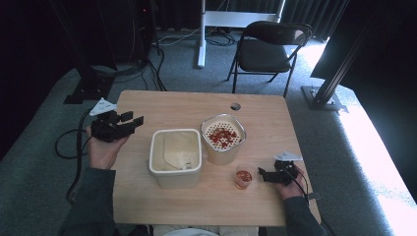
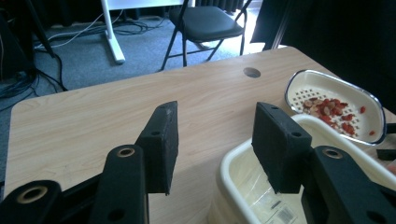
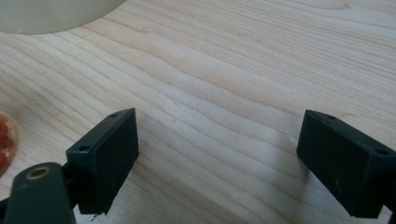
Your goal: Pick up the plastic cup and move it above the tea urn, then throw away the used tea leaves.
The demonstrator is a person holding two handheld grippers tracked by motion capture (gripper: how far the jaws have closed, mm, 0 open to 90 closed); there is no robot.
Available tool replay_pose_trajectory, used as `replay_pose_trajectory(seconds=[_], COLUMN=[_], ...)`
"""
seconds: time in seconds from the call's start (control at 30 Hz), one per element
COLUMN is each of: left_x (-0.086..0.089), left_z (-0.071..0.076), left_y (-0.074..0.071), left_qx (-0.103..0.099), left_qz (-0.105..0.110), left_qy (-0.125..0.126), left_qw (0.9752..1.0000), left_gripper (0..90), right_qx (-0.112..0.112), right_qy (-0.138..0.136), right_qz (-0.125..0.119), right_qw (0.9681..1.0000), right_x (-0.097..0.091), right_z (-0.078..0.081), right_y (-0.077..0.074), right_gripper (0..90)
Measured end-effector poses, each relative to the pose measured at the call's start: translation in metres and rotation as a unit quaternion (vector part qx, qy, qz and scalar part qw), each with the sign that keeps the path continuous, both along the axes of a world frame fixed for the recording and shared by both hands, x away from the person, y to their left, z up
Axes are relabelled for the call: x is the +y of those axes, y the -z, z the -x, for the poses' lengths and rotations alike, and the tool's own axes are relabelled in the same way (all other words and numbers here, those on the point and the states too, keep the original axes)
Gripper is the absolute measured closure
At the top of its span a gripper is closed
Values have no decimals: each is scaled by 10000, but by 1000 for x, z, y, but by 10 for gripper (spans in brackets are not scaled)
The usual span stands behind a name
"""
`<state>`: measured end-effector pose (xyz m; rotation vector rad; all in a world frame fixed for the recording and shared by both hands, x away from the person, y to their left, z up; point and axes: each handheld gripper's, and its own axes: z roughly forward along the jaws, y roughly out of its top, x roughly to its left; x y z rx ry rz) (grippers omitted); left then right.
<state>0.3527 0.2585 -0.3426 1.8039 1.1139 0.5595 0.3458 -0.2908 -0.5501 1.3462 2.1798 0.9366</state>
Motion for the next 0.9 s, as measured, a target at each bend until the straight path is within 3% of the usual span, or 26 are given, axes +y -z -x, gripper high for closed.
replay_pose_trajectory(seconds=[0.23, 0.33, 0.47, 0.53, 0.63, 0.7, 0.9], left_x=[0, 2, 6, 8, 11, 12, 17], left_z=[-4, -6, -9, -10, -11, -11, -10], left_y=[13, 23, 34, 38, 41, 43, 49], left_qx=[-100, -108, -21, 30, 78, 87, 139], left_qz=[-51, -69, -99, -133, -154, -178, -193], left_qy=[35, -61, -136, -180, -213, -227, -260], left_qw=[9999, 9999, 9999, 9997, 9996, 9995, 9994], left_gripper=[475, 476, 471, 465, 465, 462, 450], right_qx=[14, 97, 134, -10, -43, -256, -484], right_qy=[57, -140, -228, -335, -413, -770, -1165], right_qz=[2, 55, 92, 134, 71, -66, -48], right_qw=[10000, 9998, 9996, 9993, 9991, 9967, 9920], right_x=[1, 3, 5, 8, 9, 15, 24], right_z=[3, 6, 10, 14, 16, 25, 43], right_y=[-1, -2, -5, -8, -11, -21, -32], right_gripper=[136, 119, 164, 164, 164, 163, 144])
